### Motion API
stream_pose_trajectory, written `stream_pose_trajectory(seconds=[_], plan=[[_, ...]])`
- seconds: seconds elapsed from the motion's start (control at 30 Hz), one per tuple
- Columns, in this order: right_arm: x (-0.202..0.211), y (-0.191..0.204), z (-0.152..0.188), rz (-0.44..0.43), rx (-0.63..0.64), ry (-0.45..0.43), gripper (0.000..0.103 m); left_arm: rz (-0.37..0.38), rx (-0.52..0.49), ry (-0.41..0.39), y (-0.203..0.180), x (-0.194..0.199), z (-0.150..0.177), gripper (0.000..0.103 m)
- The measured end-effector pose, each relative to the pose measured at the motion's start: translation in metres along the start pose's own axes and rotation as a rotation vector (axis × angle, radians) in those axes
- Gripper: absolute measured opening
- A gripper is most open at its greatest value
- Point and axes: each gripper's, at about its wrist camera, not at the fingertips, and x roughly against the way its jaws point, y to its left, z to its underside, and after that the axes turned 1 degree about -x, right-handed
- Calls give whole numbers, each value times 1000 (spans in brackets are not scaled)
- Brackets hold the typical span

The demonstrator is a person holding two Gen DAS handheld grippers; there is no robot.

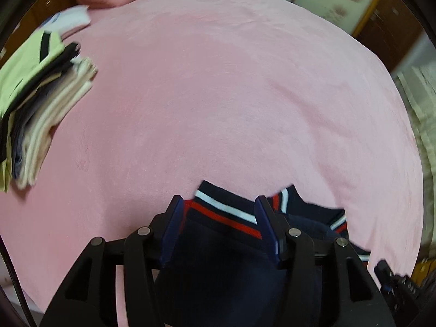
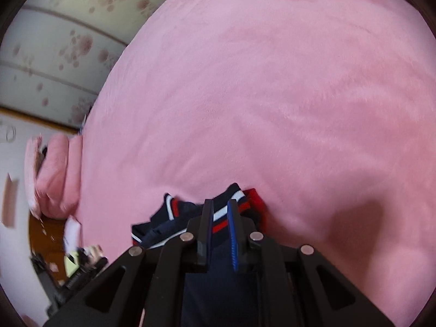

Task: Fold large clothes
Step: 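Fold the held hem up onto the collar with both tools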

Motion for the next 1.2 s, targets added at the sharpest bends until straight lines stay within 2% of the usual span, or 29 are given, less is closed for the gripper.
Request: stream_pose_trajectory(seconds=[0.13,0.27,0.3,0.33,0.4,0.5,0.57,0.63,0.87,0.93,1.03,1.07,1.1,1.13,1.2], plan=[[-10,15,16,-24,153,57,8,104,-73,40,-13,-4,20,53],[-26,39,44,-117,298,136,5,155,-117,154,-26,-22,40,52],[-34,46,54,-120,336,170,5,173,-128,176,-29,-25,44,46],[-41,51,61,-123,373,195,5,194,-137,199,-32,-28,49,35],[-49,58,73,-131,430,233,5,213,-154,259,-37,-38,60,27],[-68,63,87,-149,450,309,5,195,-141,304,-35,-51,69,25],[-81,62,91,-175,432,345,4,202,-95,307,-28,-59,66,25],[-90,62,88,-184,439,342,0,201,-53,309,-23,-68,63,25],[-99,58,71,-218,431,347,0,182,34,277,-10,-76,50,24],[-93,53,64,-169,452,307,0,196,93,281,3,-78,48,23],[-80,23,41,-148,382,273,0,202,137,278,23,-76,45,19],[-73,13,34,-118,369,248,0,199,153,274,28,-74,45,19],[-67,8,29,-91,375,225,0,174,161,265,34,-72,44,12],[-57,2,24,-56,392,189,0,140,159,254,40,-70,43,10],[-33,-7,14,65,410,88,0,121,161,241,47,-65,44,10]])
